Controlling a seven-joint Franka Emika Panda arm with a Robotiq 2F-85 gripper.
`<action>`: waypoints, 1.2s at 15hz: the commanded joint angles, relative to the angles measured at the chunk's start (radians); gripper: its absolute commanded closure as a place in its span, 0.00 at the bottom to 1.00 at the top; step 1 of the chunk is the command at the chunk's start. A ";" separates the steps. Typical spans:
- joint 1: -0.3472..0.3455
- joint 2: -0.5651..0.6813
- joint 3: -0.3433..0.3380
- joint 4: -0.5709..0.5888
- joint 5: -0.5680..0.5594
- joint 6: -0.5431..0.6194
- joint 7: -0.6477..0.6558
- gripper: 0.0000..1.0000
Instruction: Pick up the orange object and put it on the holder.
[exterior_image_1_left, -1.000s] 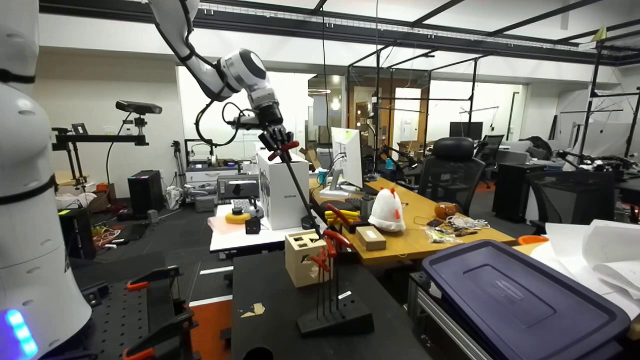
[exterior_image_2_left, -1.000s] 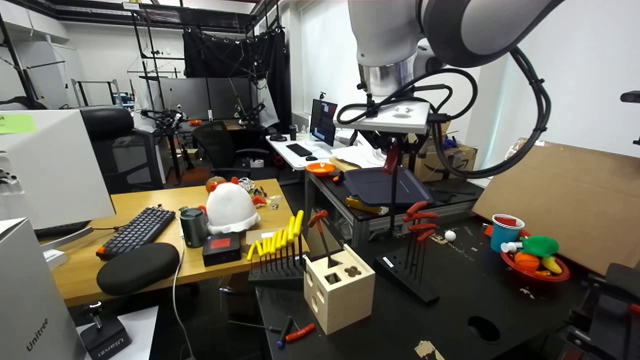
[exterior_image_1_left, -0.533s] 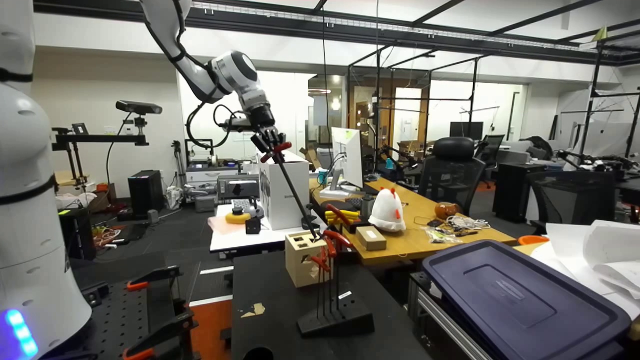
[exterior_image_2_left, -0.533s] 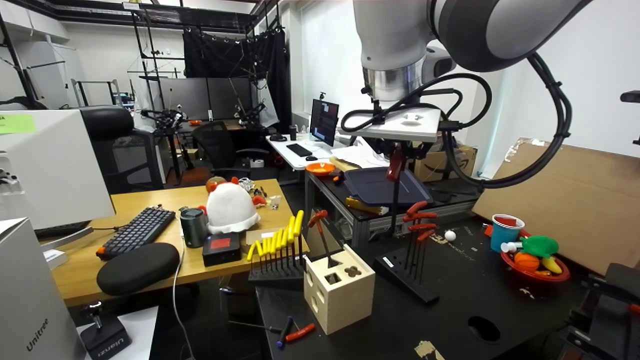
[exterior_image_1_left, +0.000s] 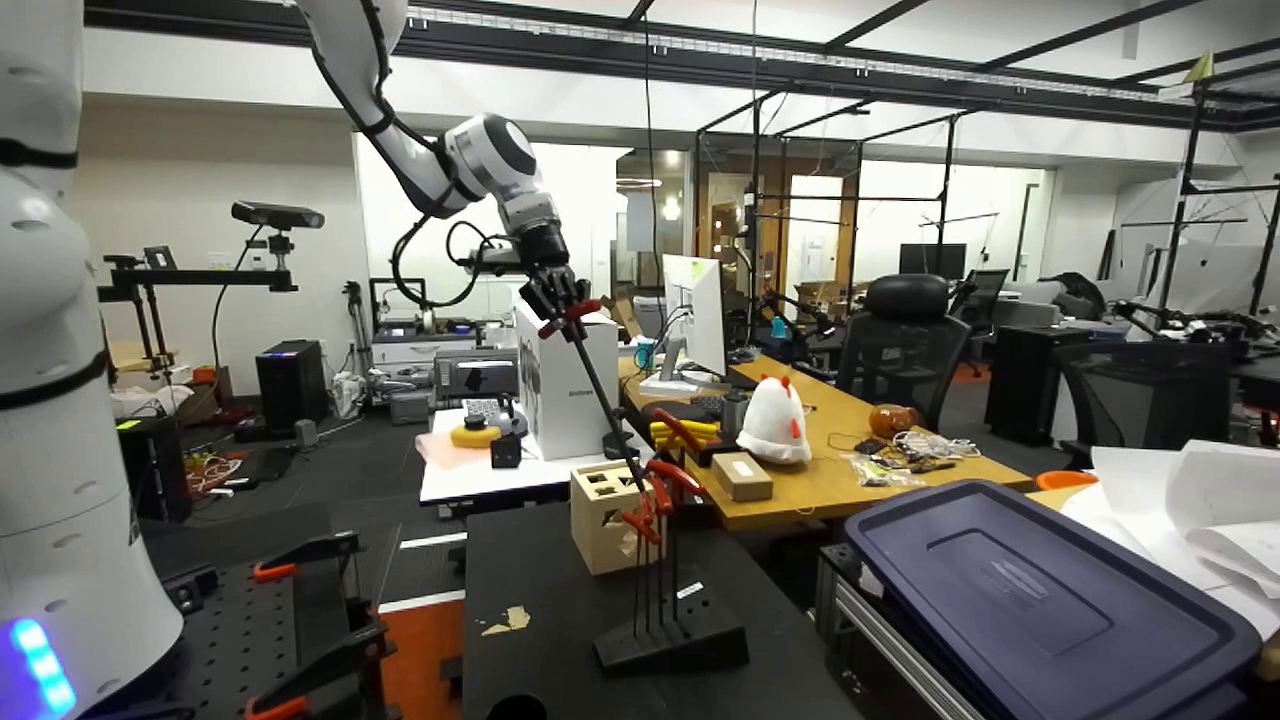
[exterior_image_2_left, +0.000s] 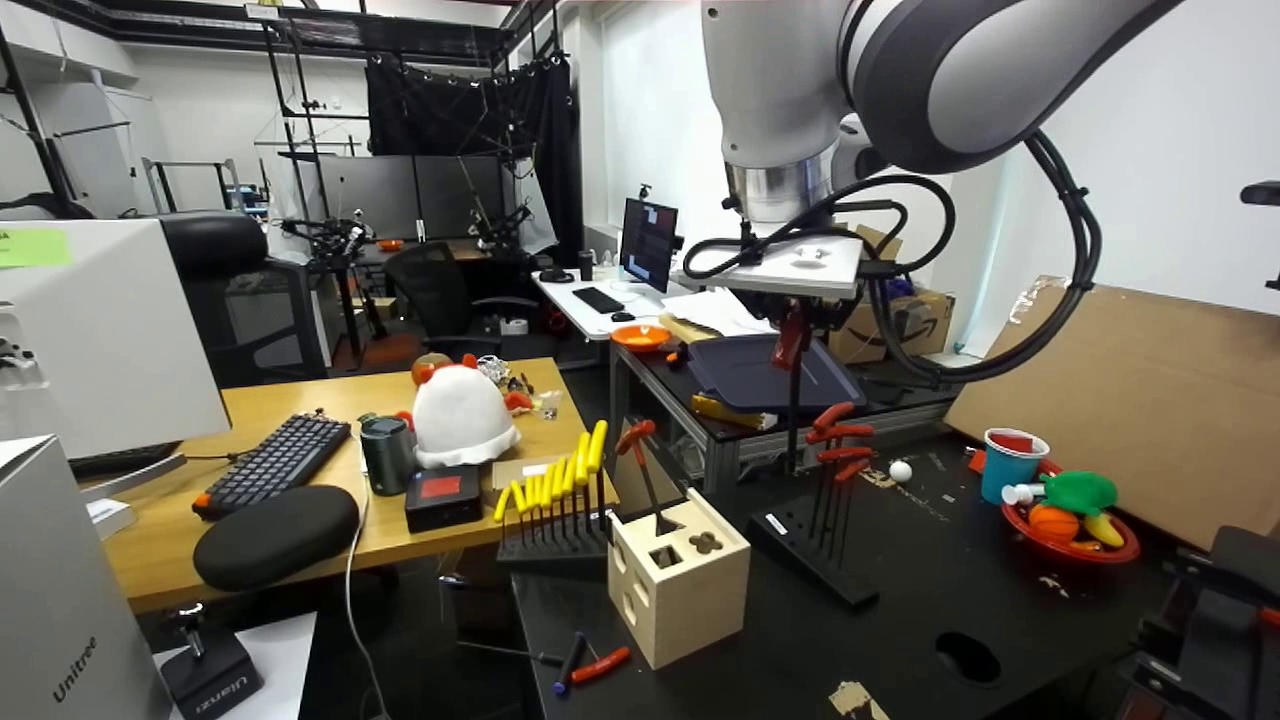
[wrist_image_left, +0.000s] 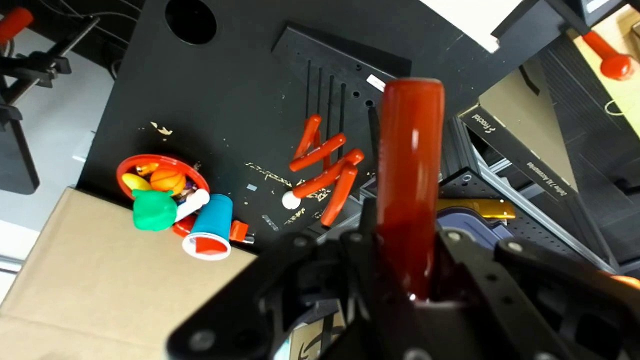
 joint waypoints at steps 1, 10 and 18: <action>-0.051 0.018 -0.014 0.052 0.010 0.075 -0.007 0.95; -0.110 0.055 -0.080 0.128 0.110 0.103 0.007 0.95; -0.160 0.078 -0.129 0.137 0.253 0.113 0.002 0.95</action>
